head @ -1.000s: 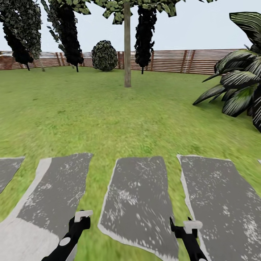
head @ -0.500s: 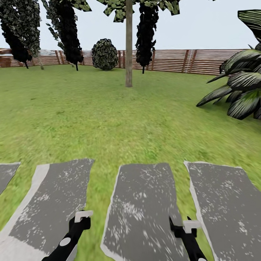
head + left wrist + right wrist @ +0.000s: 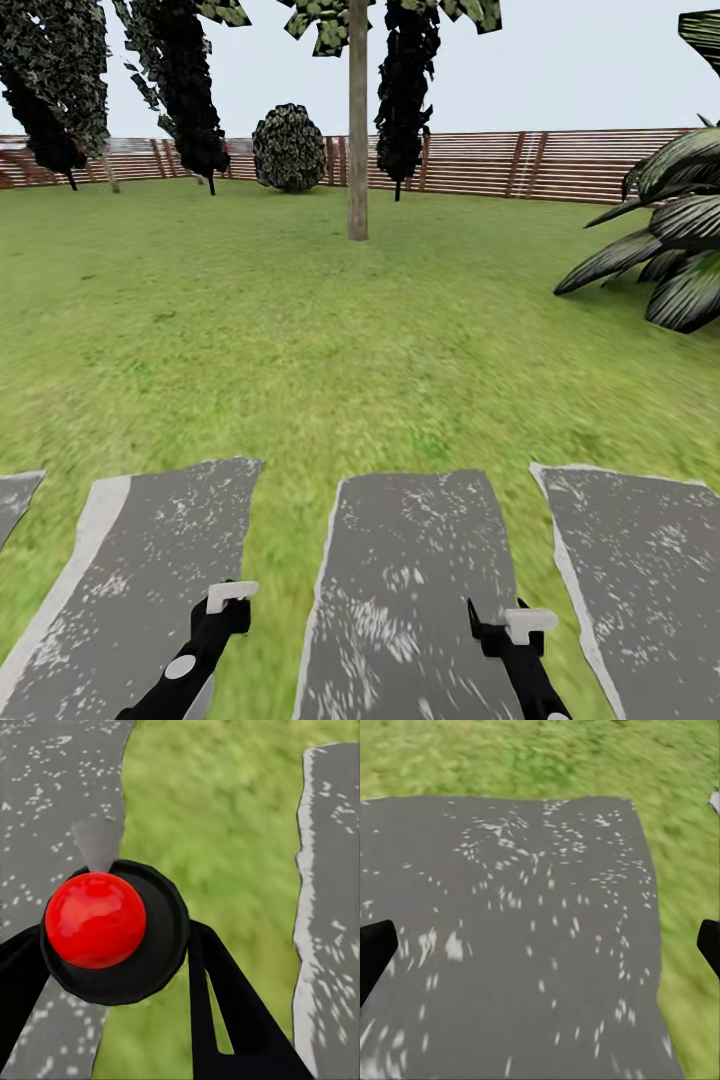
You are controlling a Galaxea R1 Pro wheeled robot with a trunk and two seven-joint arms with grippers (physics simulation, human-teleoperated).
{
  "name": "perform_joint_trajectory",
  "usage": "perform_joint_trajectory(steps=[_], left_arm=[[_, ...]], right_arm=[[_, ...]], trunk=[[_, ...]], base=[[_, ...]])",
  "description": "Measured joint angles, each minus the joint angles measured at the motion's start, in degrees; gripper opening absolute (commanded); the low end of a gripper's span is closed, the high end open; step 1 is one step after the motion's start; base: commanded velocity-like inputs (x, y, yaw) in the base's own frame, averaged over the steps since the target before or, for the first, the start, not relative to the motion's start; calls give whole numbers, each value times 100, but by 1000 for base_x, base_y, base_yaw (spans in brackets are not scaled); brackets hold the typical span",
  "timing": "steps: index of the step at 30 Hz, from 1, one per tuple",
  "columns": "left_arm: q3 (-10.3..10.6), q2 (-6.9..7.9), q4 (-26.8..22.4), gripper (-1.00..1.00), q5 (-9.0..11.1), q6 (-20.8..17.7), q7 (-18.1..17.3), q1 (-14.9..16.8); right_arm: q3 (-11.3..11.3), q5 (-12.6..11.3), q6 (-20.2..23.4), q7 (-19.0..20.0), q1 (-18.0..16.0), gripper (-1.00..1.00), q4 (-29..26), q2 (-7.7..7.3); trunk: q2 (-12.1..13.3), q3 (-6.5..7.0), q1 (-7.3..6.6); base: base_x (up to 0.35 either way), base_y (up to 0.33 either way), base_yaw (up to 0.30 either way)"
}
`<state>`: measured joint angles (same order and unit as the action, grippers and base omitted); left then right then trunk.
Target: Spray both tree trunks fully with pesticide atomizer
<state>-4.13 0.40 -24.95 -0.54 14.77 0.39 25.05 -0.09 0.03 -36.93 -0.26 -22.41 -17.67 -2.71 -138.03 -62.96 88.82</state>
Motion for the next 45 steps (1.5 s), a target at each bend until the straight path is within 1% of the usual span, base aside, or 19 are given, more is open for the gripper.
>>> perform_joint_trajectory(steps=[24, 30, 45], left_arm=[[-9, 13, -45, -100, 2, 0, 0, -13], [-9, 13, -61, -100, 2, 0, 0, -21], [-9, 13, -76, -100, 2, 0, 0, -22]], right_arm=[[-4, -3, 2, 0, 0, 100, 0, -1], [0, -3, -3, 0, 0, 100, 0, -1], [0, -3, 0, 0, 0, 100, 0, -1]], trunk=[[0, 0, 0], [0, 29, 0], [0, 32, 0]], base=[[333, 97, -1], [333, 97, -45], [333, 97, -1]])
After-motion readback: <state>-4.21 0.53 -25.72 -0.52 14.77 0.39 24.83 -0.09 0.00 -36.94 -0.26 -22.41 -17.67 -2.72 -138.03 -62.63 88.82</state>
